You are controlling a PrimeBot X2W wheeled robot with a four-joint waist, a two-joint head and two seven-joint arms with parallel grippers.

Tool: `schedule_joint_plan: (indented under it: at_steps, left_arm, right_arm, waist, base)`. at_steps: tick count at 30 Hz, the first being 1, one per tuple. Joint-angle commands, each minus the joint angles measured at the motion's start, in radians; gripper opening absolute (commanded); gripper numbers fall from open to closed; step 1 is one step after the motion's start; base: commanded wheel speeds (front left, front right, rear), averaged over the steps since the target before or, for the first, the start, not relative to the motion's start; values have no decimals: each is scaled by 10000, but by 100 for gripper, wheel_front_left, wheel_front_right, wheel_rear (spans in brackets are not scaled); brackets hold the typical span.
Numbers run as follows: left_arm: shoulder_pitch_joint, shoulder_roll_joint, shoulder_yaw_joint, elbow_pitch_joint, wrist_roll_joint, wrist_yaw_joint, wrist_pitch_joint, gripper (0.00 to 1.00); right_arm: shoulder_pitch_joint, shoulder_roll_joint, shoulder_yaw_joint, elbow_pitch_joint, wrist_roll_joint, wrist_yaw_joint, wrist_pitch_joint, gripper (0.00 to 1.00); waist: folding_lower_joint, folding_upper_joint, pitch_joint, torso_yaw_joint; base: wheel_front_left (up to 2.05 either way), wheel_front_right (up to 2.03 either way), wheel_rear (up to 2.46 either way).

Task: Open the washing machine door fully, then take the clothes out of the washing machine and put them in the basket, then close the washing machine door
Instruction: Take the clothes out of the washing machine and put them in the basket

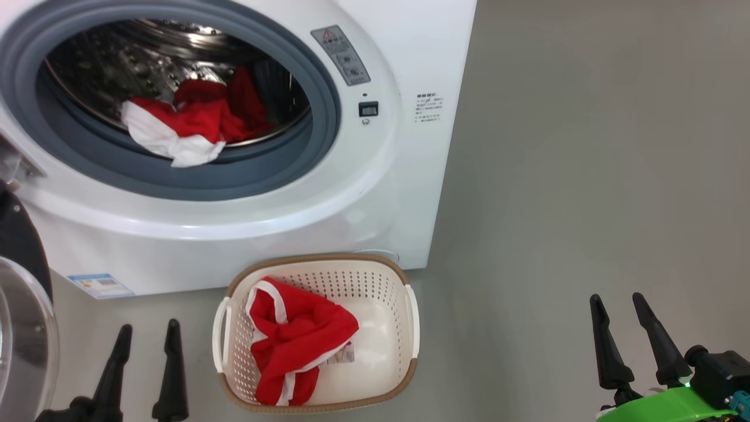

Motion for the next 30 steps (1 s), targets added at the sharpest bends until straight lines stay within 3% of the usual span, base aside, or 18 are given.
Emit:
schedule_joint_plan:
  at_steps: [1, 15, 23, 30]
  left_arm:
    - [-425, 118, 208, -151, 149, 15, -51, 100]
    - [-4009, 709, -335, 1668, 667, 15, -51, 100]
    - [-6812, 1220, -248, 3519, 1588, 18, -51, 100]
    - [-8453, 1864, -247, 5117, 2549, 272, -51, 100]
  right_arm:
    - [-368, -127, 222, -300, -19, 65, -65, 100]
    - [-1288, -127, 542, -404, 240, 65, -65, 100]
    - [-2003, -127, 925, -426, 572, 65, -65, 100]
    - [-2320, -127, 1294, -419, 757, 65, -65, 100]
  waist:
    - [0, 0, 206, -27]
    - [0, 0, 1867, -333]
    - [0, 0, 2917, -978]
    - [0, 0, 3320, -1700]
  base:
    - [0, 0, 0]
    - [0, 0, 0]
    - [0, 0, 0]
    - [0, 0, 0]
